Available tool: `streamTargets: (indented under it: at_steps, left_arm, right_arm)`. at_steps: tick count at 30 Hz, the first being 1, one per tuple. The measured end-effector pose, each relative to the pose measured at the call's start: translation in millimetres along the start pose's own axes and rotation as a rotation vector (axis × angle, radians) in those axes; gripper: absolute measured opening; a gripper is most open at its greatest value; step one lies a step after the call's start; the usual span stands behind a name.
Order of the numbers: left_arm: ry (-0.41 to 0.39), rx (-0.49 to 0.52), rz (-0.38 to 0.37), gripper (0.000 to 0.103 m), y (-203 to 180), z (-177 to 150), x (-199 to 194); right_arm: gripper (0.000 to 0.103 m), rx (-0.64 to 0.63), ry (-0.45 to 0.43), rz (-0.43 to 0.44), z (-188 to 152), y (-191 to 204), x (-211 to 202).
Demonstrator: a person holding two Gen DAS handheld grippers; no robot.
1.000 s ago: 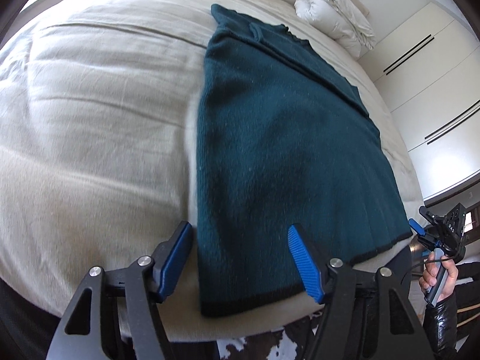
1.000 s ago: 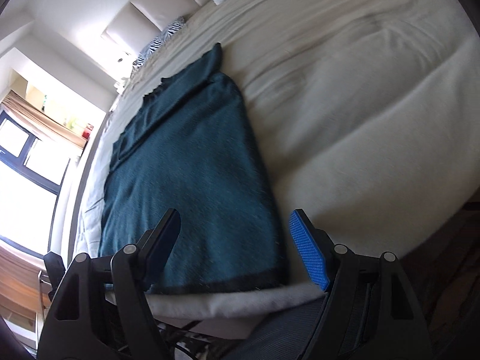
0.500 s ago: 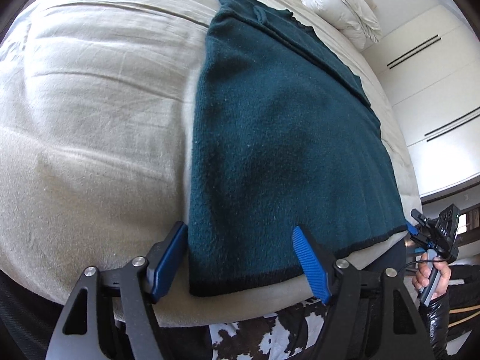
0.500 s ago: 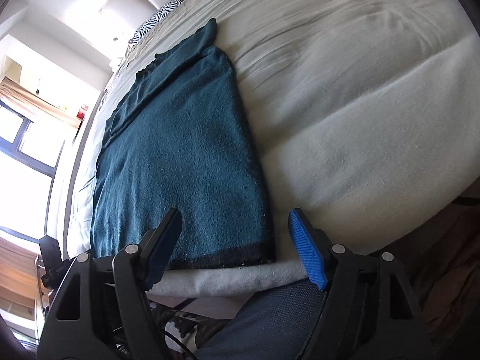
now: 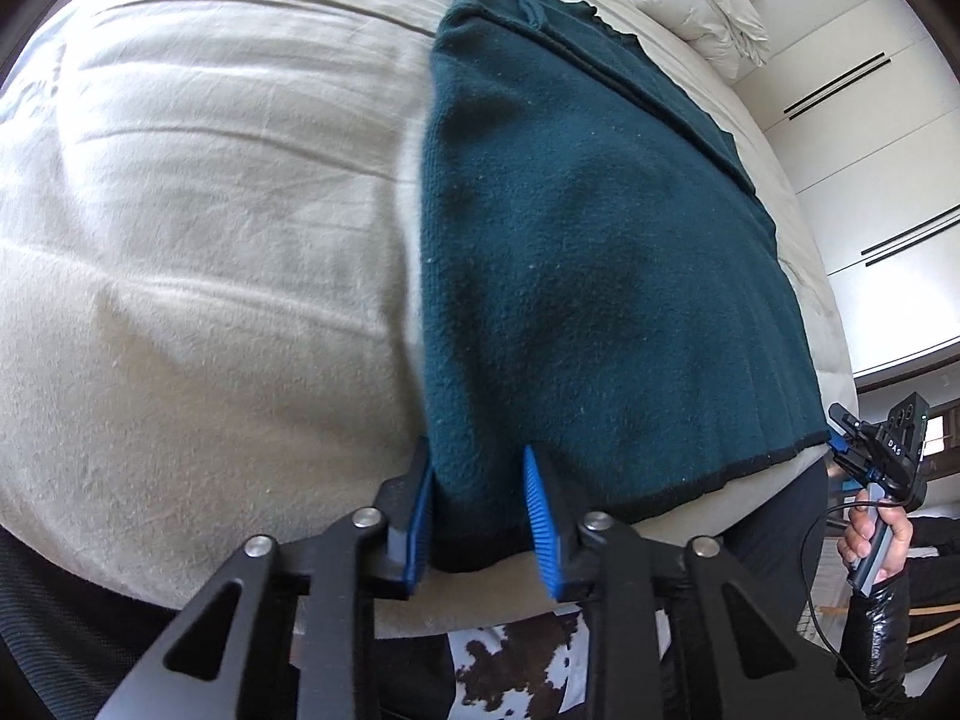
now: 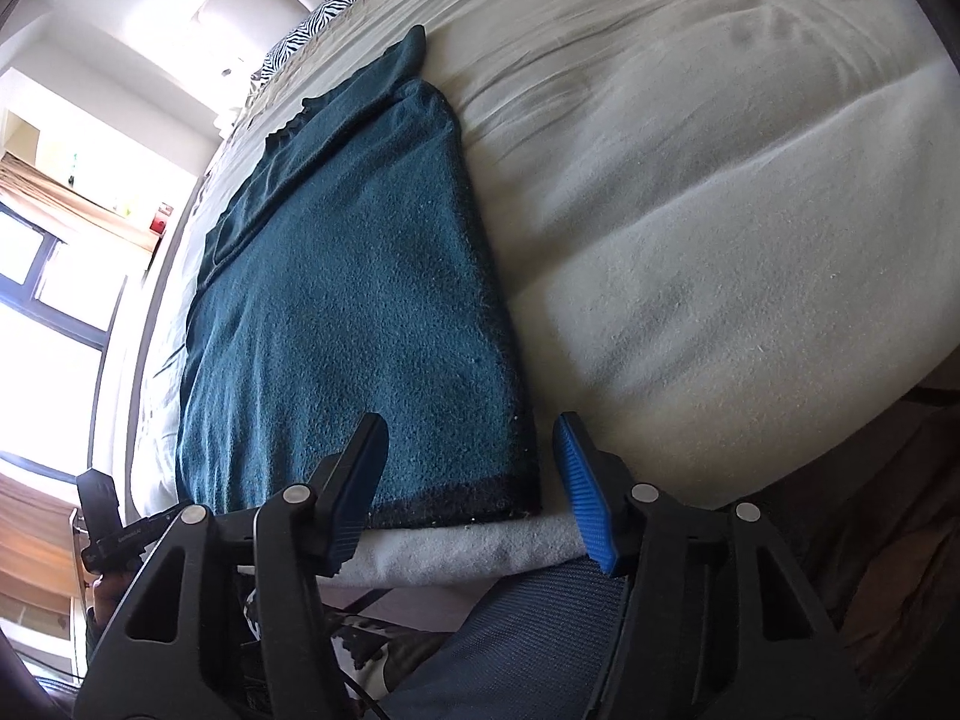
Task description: Fold small clothes
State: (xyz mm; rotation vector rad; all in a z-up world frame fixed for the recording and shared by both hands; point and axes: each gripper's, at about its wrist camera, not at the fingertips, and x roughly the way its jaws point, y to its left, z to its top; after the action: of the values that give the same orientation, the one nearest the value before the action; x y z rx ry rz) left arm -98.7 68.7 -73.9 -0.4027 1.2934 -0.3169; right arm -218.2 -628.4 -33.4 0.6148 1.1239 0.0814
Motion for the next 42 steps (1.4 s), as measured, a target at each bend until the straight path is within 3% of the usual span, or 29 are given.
streamTargets:
  at_steps: [4, 10, 15, 16, 19, 22, 29, 42]
  left_arm:
    - [0.002, -0.007, 0.005, 0.03, 0.3, 0.1, 0.2]
    - [0.001, -0.025, -0.015, 0.026, 6.9, 1.3, -2.2]
    - [0.001, -0.018, -0.002, 0.015, 7.8, 0.5, -2.4]
    - [0.003, -0.015, -0.002, 0.009, 6.3, -0.2, -1.9]
    - [0.0, -0.009, 0.004, 0.008, 2.3, -1.8, -1.2]
    - [-0.005, -0.002, 0.012, 0.007, -0.4, -2.1, -1.3]
    - [-0.03, 0.065, 0.085, 0.006, -16.9, -3.4, -3.7]
    - [-0.089, 0.16, 0.205, 0.006, -32.9, -2.0, -10.2]
  right_arm:
    - [0.049, -0.006, 0.012, -0.001, 0.0, 1.0, 1.2]
    - [0.049, 0.009, 0.018, 0.014, 0.7, -1.4, 0.4]
    - [0.049, -0.001, 0.033, 0.005, 1.6, -0.4, 2.7]
    - [0.047, -0.004, 0.035, 0.003, 2.0, 0.1, 2.8]
    - [0.035, -0.012, 0.047, -0.011, 2.3, 1.4, 4.9]
    - [0.031, -0.015, 0.049, -0.014, 0.9, 1.2, 5.1]
    - [0.01, -0.033, 0.058, -0.039, 0.1, 0.9, 5.3]
    - [0.006, -0.085, -0.001, -0.023, 1.3, 27.3, -13.1]
